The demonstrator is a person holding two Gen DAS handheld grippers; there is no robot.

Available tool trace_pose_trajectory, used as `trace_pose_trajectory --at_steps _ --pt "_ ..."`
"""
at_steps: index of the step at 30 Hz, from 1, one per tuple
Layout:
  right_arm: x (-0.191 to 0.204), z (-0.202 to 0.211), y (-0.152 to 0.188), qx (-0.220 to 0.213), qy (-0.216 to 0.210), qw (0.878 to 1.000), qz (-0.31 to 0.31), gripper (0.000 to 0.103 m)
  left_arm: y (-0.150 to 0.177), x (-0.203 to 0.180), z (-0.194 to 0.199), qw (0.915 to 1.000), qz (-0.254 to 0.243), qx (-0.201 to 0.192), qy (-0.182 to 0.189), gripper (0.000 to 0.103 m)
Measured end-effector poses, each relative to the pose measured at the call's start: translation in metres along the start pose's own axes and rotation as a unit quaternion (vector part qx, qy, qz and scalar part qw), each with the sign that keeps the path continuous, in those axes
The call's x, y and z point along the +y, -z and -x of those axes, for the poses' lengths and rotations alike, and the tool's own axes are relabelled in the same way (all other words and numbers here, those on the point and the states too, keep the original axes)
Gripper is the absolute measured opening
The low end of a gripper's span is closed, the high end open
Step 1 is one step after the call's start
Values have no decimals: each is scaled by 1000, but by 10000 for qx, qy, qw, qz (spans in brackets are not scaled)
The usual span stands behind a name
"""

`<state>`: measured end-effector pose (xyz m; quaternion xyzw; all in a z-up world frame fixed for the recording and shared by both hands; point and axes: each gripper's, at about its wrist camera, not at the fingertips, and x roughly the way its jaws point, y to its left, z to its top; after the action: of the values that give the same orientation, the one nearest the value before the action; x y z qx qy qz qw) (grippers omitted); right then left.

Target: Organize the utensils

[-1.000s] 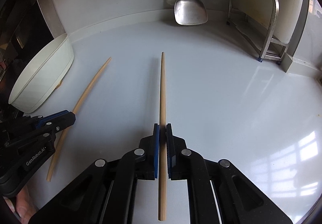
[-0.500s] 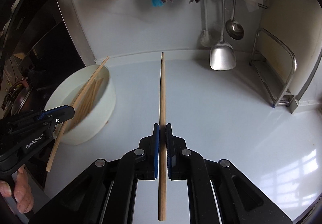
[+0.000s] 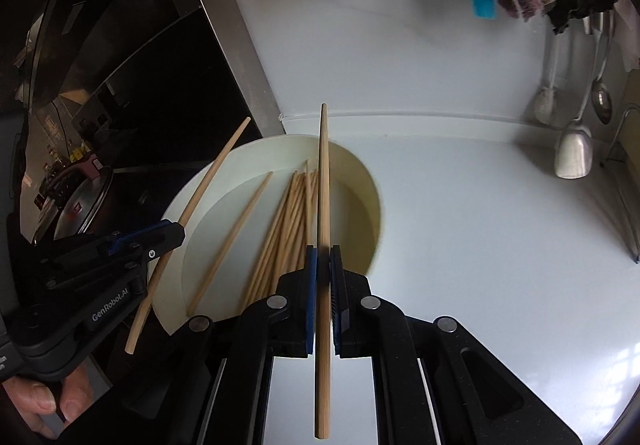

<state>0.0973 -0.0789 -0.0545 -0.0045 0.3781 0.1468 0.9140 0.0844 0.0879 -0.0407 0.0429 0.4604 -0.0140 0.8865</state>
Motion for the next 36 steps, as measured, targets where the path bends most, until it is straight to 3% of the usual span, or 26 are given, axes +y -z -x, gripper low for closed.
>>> trace_pose_trajectory --at_steps 10,20,21,23,25,26,36 --pt "27 -83 -18 855 96 9963 -85 6 -14 28 -66 9980 116 618 88 7" --pt "25 -118 -23 1226 171 9923 -94 6 -11 34 -104 9944 347 975 218 8" --pt "25 -119 -23 1237 167 9921 -102 6 -11 35 -105 9943 388 975 211 10" --pt "22 -118 -20 1258 153 9918 -148 8 -13 38 -105 9941 464 958 205 25" --pt "21 -116 -22 1235 168 9920 -200 14 -13 40 -100 9948 522 860 132 58" --pt "21 -113 -23 1200 195 9924 -196 15 -13 42 -96 9953 542 793 117 63" --pt "23 -76 -20 870 398 9954 -53 26 -13 47 -59 9979 441 468 -51 81"
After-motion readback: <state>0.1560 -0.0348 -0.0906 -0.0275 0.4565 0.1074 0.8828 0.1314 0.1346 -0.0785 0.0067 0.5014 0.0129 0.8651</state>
